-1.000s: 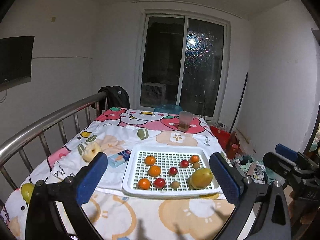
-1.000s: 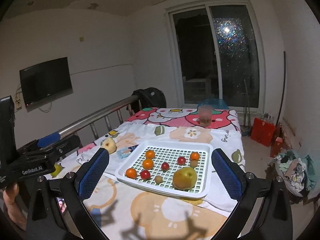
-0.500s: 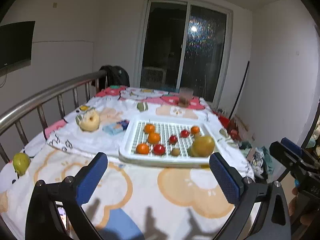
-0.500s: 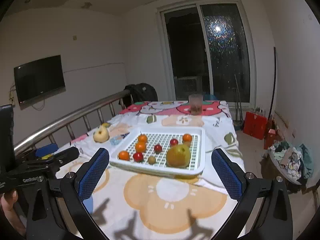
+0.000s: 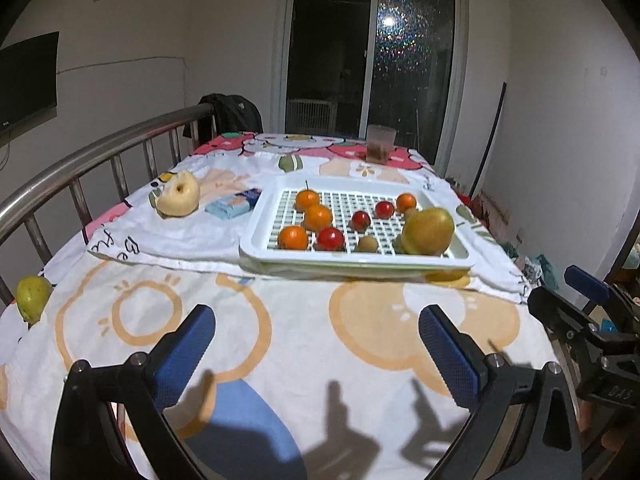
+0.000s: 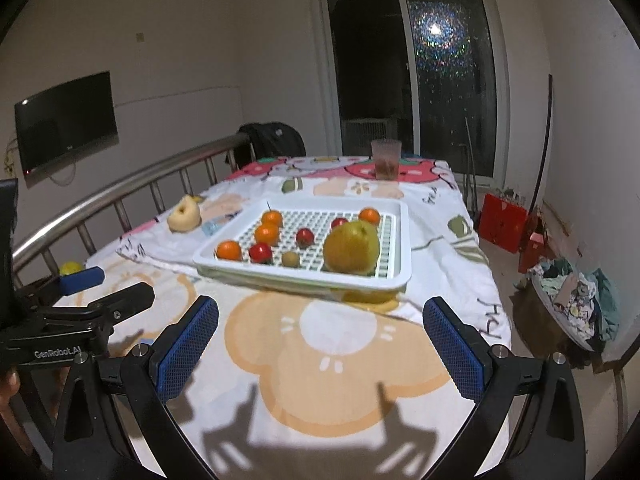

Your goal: Organize fruits

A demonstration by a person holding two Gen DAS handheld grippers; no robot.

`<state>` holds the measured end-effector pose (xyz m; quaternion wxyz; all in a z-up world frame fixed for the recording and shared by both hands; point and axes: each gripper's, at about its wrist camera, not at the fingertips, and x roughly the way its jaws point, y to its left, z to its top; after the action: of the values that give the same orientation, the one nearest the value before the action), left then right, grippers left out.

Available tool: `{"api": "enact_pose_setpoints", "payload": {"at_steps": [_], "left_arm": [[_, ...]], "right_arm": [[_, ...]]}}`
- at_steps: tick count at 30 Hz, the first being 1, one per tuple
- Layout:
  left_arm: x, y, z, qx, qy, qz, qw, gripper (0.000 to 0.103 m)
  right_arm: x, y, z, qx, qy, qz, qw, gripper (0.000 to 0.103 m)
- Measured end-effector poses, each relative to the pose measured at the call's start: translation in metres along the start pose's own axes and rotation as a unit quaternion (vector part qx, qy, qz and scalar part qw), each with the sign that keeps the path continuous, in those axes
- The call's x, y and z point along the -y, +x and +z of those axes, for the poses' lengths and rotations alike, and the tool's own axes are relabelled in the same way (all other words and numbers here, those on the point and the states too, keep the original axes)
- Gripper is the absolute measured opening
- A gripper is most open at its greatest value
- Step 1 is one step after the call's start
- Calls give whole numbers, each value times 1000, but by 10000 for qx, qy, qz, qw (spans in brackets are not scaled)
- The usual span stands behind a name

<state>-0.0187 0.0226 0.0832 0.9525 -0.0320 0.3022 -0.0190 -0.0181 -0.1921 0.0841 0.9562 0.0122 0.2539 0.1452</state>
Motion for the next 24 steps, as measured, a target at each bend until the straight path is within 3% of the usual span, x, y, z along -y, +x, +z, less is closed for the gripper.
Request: {"api": "enact_pose_setpoints", "payload": {"at_steps": [24], "left_arm": [[15,44,-31,-740,404,150,9963,103]], "right_arm": [[6,44,-37,-1091,29,-262,9937,103]]}}
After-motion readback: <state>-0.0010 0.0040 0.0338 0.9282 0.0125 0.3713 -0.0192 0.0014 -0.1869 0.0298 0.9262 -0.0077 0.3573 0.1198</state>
